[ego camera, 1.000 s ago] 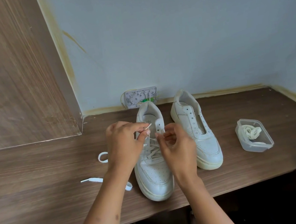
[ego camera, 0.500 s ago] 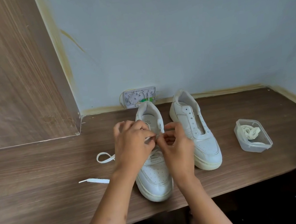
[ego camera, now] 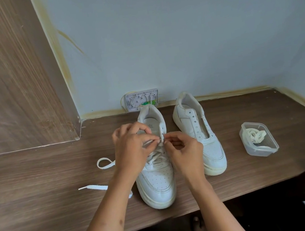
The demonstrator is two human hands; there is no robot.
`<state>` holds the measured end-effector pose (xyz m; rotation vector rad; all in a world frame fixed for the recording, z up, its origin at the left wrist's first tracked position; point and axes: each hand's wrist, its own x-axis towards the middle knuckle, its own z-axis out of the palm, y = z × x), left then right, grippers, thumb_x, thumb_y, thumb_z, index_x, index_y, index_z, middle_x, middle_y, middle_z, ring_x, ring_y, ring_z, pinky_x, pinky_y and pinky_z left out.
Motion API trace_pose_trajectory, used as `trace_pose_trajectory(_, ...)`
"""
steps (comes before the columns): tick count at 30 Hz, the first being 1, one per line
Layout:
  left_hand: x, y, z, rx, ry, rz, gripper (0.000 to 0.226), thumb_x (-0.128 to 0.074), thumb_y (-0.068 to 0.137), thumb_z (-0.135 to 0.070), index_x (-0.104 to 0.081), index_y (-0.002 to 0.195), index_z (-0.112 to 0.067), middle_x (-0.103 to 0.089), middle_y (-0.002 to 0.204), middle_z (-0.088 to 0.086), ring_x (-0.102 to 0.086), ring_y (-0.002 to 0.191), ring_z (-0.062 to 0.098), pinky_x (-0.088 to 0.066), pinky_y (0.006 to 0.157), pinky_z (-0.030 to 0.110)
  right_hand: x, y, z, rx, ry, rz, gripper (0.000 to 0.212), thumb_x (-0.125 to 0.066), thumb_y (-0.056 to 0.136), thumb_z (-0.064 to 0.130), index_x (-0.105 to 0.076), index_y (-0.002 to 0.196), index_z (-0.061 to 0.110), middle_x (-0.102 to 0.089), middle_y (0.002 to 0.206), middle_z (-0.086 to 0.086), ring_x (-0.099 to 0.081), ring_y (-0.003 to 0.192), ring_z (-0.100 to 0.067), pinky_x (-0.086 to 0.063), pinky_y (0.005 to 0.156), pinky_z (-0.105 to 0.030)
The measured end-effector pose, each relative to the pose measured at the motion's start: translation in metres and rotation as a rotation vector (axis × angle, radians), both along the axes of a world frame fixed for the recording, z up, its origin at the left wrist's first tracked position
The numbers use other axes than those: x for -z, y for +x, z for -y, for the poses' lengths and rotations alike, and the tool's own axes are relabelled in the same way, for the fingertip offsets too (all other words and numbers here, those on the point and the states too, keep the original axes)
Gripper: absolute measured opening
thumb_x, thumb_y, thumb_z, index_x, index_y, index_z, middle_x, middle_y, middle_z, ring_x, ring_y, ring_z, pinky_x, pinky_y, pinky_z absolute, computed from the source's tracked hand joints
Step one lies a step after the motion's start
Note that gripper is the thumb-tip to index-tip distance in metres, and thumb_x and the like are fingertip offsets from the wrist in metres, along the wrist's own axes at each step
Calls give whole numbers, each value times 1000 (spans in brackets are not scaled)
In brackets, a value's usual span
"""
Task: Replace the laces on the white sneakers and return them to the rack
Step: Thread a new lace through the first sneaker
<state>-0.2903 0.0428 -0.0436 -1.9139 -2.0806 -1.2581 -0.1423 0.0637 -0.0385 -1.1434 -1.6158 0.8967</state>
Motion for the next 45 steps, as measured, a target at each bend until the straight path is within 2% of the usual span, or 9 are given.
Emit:
trace_pose_trajectory(5, 5, -1, -2, 27, 2, 129, 10, -82, 71, -32, -77, 78, -38, -59, 95, -19, -39, 102, 8, -20, 97, 32, 1, -1, -1, -13, 12, -1, 14, -71, 86, 9, -74, 99, 14, -72, 83, 12, -68, 80, 1, -51, 71, -11)
trace_pose_trajectory(10, 3, 1, -2, 4, -33, 64, 10, -82, 73, -31, -77, 79, -37, -56, 96, -20, -40, 100, 8, -18, 97, 32, 6, 0, -3, -49, 135, 84, 8, -67, 91, 10, -72, 96, 13, -70, 84, 10, -65, 80, -1, -48, 69, -9)
trace_pose_trajectory(15, 2, -9, -1, 120, -2, 97, 12, -74, 84, -29, -76, 94, -35, -57, 95, -18, -56, 85, 5, -42, 94, 50, 10, 3, -7, -54, 232, 251, 6, -55, 97, 13, -60, 99, 16, -58, 92, 4, -55, 80, -3, -41, 68, -9)
trace_pose_trajectory(21, 1, -21, 8, 144, -58, 52, 32, -60, 94, -19, -66, 117, -40, -52, 113, -17, -50, 75, -13, -43, 78, 31, -1, 31, -22, 302, 136, 138, 5, -52, 97, 13, -54, 94, 17, -55, 91, 3, -52, 80, -5, -39, 69, -7)
trace_pose_trajectory(26, 7, -28, 8, 205, -148, 131, 50, -49, 98, -5, -56, 130, -42, -46, 129, -18, -56, 101, 2, -46, 84, 20, 8, 39, -28, 383, 126, 254, 12, -56, 96, 14, -60, 108, 12, -56, 107, 0, -56, 91, -16, -47, 76, -28)
trace_pose_trajectory(30, 7, -31, 8, 236, -174, 183, 49, -50, 98, -7, -55, 131, -43, -47, 127, -20, -54, 104, -2, -48, 88, 21, 10, 26, -23, 135, 289, 362, 22, -62, 94, 22, -62, 116, 20, -54, 111, 8, -49, 100, -15, -42, 89, -32)
trace_pose_trajectory(34, 9, -31, 6, 240, -200, 201, 49, -56, 96, -10, -53, 130, -45, -45, 127, -20, -55, 103, 2, -49, 89, 25, 16, 10, -13, -125, 286, 359, 11, -59, 97, 29, -64, 101, 20, -57, 97, 9, -57, 89, -11, -51, 80, -35)
trace_pose_trajectory(39, 7, -30, 7, 243, -195, 214, 49, -56, 95, -9, -54, 127, -46, -45, 123, -21, -54, 101, -1, -42, 82, 13, 17, 9, -16, -50, 278, 338, 10, -59, 95, 16, -58, 85, 17, -55, 81, 7, -52, 74, -9, -46, 65, -28)
trace_pose_trajectory(45, 5, -32, 9, 245, -232, 253, 48, -55, 96, -11, -53, 126, -48, -43, 125, -25, -52, 105, -5, -38, 81, 6, 11, 35, -27, 256, 120, 312, 13, -57, 95, 11, -57, 83, 13, -56, 80, 3, -54, 72, -9, -38, 59, -13)
